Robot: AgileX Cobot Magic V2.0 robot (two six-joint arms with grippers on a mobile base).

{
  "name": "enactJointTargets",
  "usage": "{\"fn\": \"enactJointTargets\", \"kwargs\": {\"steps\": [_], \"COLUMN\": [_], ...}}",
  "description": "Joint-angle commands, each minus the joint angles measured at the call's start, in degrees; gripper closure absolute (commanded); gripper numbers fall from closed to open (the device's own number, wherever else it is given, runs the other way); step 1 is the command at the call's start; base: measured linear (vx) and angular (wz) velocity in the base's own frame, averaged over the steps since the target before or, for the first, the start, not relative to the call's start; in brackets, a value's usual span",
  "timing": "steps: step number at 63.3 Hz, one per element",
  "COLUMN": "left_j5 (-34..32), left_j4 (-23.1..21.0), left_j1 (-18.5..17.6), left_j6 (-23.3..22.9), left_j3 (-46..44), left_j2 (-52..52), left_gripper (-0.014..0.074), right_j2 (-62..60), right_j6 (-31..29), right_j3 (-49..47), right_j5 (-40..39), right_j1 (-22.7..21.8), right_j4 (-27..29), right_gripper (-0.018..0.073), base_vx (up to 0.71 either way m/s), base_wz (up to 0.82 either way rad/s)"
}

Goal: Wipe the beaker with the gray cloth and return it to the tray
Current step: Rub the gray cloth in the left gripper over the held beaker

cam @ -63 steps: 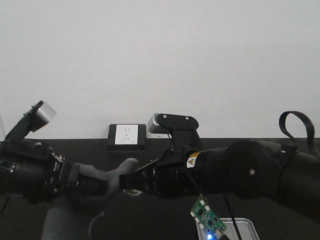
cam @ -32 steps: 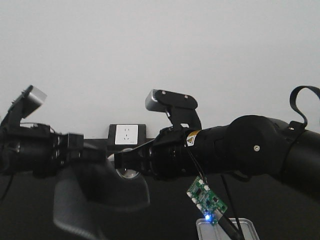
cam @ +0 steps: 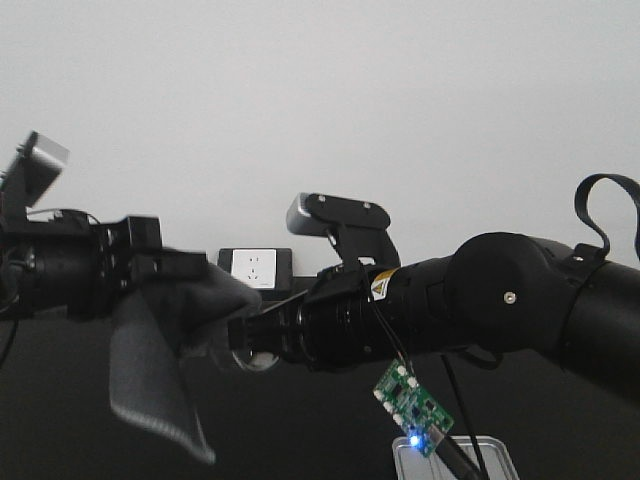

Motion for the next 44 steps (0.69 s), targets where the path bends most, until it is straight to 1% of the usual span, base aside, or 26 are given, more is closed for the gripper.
{"fn": "enactJointTargets", "kwargs": {"steps": [1, 8, 11, 18, 23, 27, 30, 36, 41, 44], "left_j5": [7.03, 13.95, 16.14, 19.5, 19.09, 15.1, 10.9, -0.32, -7.86, -11.76], "left_j4": [-0.61, 4.05, 5.35, 6.63, 6.46, 5.95, 5.01, 1.75, -1.35, -2.06], "left_j1": [-0.15, -0.15, -0.15, -0.15, -0.15, -0.15, -0.15, -0.15, -0.15, -0.15], "left_j6": [-0.39, -3.37, -4.08, -4.43, -4.43, -4.55, -4.55, -4.55, -4.38, -4.36], "left_j3": [-1.99, -1.99, -1.99, -1.99, -1.99, -1.99, -1.99, -1.99, -1.99, -1.99], "left_j2": [-2.1, -2.1, -2.1, -2.1, -2.1, -2.1, -2.1, -2.1, -2.1, -2.1], "left_gripper": [0.0596, 0.0596, 0.0596, 0.0596, 0.0596, 0.0596, 0.0596, 0.0596, 0.0596, 0.0596], "right_j2": [-2.45, -2.45, -2.45, -2.45, -2.45, -2.4, -2.33, -2.33, -2.26, -2.26], "right_j6": [1.3, 1.3, 1.3, 1.3, 1.3, 1.3, 1.3, 1.3, 0.14, -1.28], "right_j3": [-2.34, -3.36, -3.67, -4.46, -4.72, -4.72, -4.72, -4.72, -4.72, -4.72], "right_j5": [-8.94, -10.16, -10.15, -10.2, -9.76, -8.51, -6.9, -2.7, 1.57, 4.37], "right_j1": [-0.16, -0.34, -0.7, -0.87, -0.81, -0.81, -0.81, -0.81, -0.81, -0.81], "right_j4": [0.59, 0.36, 0.36, 0.53, 0.65, 1.06, 1.45, 1.59, 1.59, 1.4], "right_gripper": [0.057, 0.057, 0.057, 0.057, 0.057, 0.057, 0.057, 0.057, 0.057, 0.057], "base_vx": [0.0, 0.0, 0.0, 0.0, 0.0, 0.0, 0.0, 0.0, 0.0, 0.0], "base_wz": [0.0, 0.0, 0.0, 0.0, 0.0, 0.0, 0.0, 0.0, 0.0, 0.0]}}
